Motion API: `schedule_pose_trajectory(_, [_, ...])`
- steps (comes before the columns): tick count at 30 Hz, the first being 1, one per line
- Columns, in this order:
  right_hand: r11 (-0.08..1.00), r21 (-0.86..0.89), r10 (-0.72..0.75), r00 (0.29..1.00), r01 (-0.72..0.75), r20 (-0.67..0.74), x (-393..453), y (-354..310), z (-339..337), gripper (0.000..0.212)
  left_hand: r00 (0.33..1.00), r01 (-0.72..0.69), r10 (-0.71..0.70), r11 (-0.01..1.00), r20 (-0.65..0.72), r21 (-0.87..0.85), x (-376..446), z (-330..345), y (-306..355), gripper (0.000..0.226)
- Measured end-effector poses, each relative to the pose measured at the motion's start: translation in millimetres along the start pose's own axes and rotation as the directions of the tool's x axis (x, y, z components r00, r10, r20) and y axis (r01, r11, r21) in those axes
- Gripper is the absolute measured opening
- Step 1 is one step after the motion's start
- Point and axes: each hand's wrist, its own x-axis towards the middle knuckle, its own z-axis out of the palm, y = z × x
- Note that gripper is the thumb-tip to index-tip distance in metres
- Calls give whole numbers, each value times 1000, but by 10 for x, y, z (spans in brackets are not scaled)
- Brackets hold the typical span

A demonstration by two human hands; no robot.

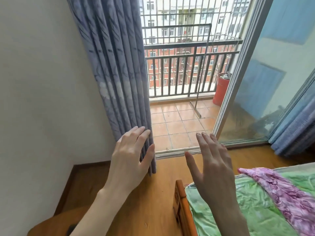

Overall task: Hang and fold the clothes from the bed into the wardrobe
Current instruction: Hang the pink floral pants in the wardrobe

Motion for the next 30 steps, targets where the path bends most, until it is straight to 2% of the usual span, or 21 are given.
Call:
schedule_pose_trajectory(10, [998,-57,-39,999,38,-6,1164,431,513,59,999,-7,9,998,38,-64,988,831,-249,53])
schedule_pose_trajectory(17, [993,-121,12,1000,-12,-2,2076,666,1047,60,998,-38,45,989,46,-143,1915,1526,-553,52])
schedule_pose_trajectory(21, [982,-168,79,997,-80,-12,2672,776,1434,60,991,-97,112,978,74,-183,2600,2028,-799,50])
schedule_pose_trajectory(26, [961,-165,208,973,-222,-95,3404,883,1852,62,979,-153,185,946,88,-285,3485,2581,-1101,49])
schedule_pose_trajectory(30, [929,-217,278,953,-299,-121,3792,1071,2016,63,961,-190,244,922,126,-337,4020,3009,-1127,51])
